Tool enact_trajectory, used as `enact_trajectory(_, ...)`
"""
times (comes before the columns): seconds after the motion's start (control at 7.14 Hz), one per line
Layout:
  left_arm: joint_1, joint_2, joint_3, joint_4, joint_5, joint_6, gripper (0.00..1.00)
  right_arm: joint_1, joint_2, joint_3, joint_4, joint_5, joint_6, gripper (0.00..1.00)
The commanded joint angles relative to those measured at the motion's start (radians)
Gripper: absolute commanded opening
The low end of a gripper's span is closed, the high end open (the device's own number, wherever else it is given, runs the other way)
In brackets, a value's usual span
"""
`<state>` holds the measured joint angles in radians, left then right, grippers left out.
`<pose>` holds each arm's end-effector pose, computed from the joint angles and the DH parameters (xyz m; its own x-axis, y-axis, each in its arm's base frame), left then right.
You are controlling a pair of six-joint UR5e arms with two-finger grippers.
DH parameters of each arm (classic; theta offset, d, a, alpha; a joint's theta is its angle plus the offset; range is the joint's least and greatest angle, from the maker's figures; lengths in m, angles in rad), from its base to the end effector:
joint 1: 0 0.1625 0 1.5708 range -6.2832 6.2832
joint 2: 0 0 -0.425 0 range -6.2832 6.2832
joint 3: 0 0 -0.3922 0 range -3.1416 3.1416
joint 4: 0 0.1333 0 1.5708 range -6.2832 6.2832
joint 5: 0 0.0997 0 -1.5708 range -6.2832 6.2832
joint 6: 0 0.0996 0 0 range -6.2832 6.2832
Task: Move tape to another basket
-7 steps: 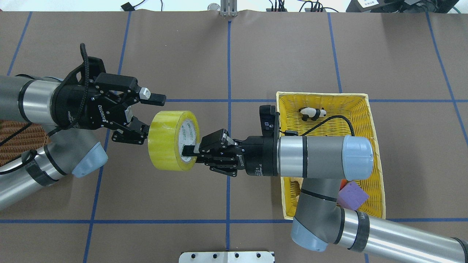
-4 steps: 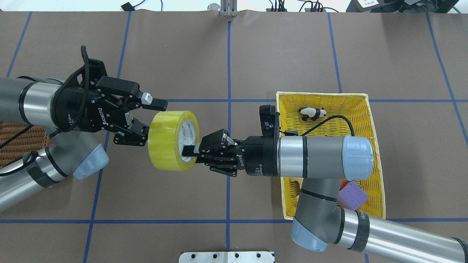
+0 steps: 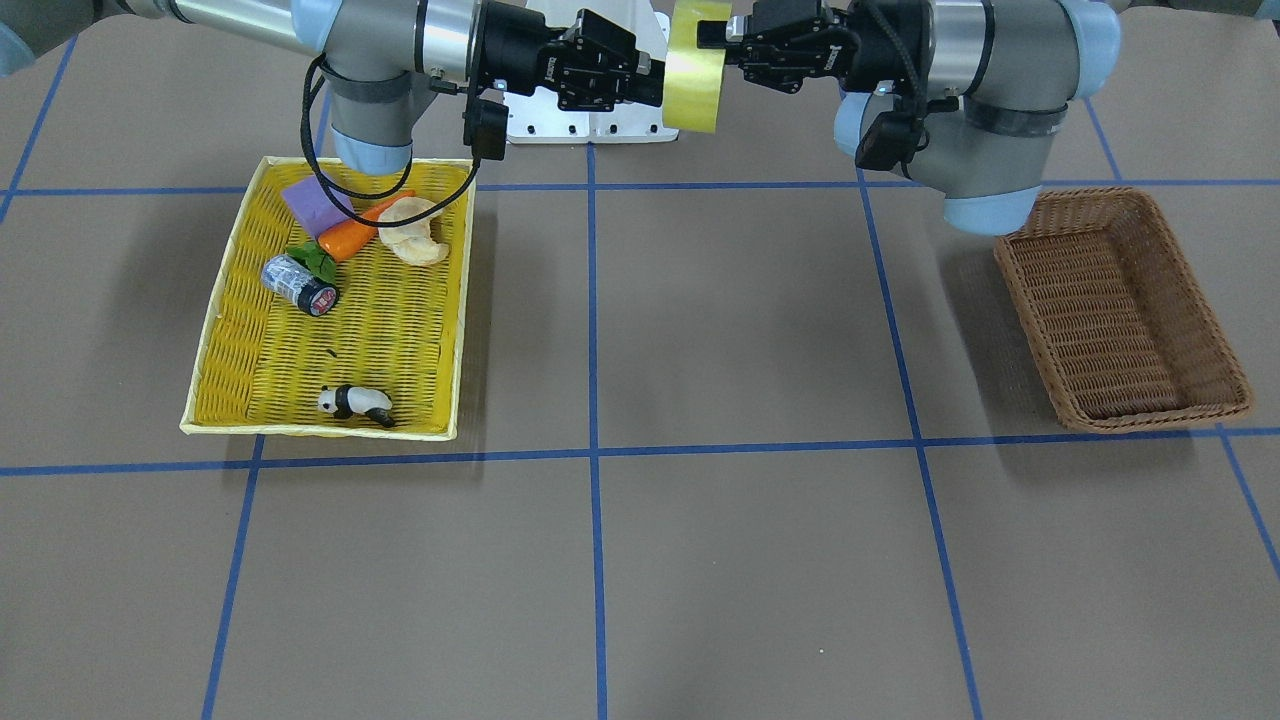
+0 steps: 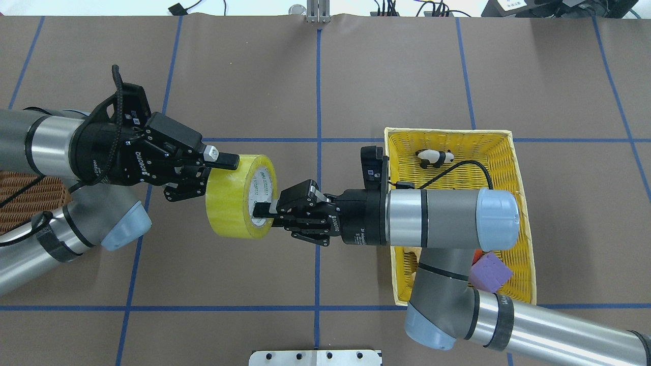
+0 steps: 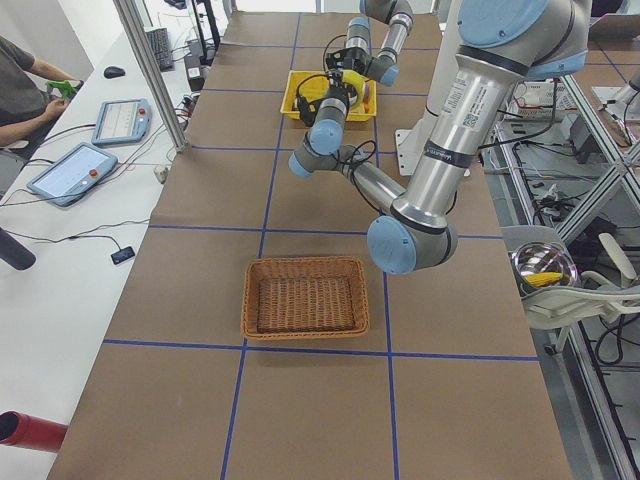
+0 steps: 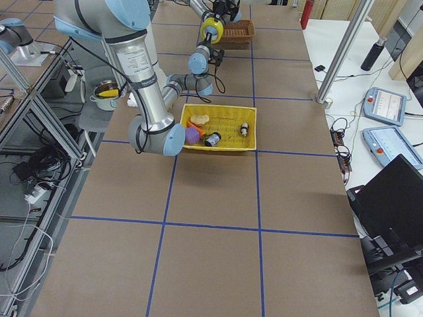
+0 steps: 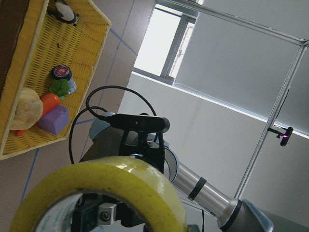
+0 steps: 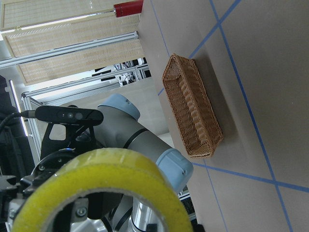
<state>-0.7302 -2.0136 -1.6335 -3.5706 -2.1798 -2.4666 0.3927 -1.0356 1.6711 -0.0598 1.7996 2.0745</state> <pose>0.3168 -0.3861 0.2316 -0.6039 -0.3188 -0.7305 -0.2842 0.9424 -0.1764 -0.4745 -0.3164 0.1588 -0.5356 0.2870 0.7942 0.0703 0.9524 -0.2967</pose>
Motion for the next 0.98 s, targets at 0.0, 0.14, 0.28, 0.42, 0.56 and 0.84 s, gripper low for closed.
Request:
enact_trajectory(0.0, -0.001, 0.004, -0.002, -0.004, 0.000, 0.000, 0.00, 0.005, -0.001, 0.010, 0.002, 0.001, 0.001, 1.00)
enact_trajectory(0.14, -0.006, 0.009, -0.008, -0.004, 0.000, 0.000, 0.00, 0.009, -0.026, 0.015, 0.047, 0.000, 0.004, 1.00)
enact_trajectory(0.28, -0.009, 0.025, -0.011, -0.010, 0.002, 0.002, 0.00, 0.035, -0.047, 0.015, 0.073, 0.001, 0.004, 1.00)
enact_trajectory(0.42, -0.033, 0.054, -0.009, -0.010, 0.046, 0.018, 0.00, 0.093, -0.058, 0.012, 0.069, 0.045, -0.002, 1.00)
enact_trajectory(0.56, -0.066, 0.091, -0.006, -0.008, 0.081, 0.020, 0.00, 0.160, -0.086, -0.003, 0.051, 0.100, -0.025, 1.00)
enact_trajectory(0.84, -0.147, 0.203, 0.013, 0.009, 0.103, 0.191, 0.00, 0.253, -0.104, -0.005, -0.102, 0.202, -0.268, 1.00)
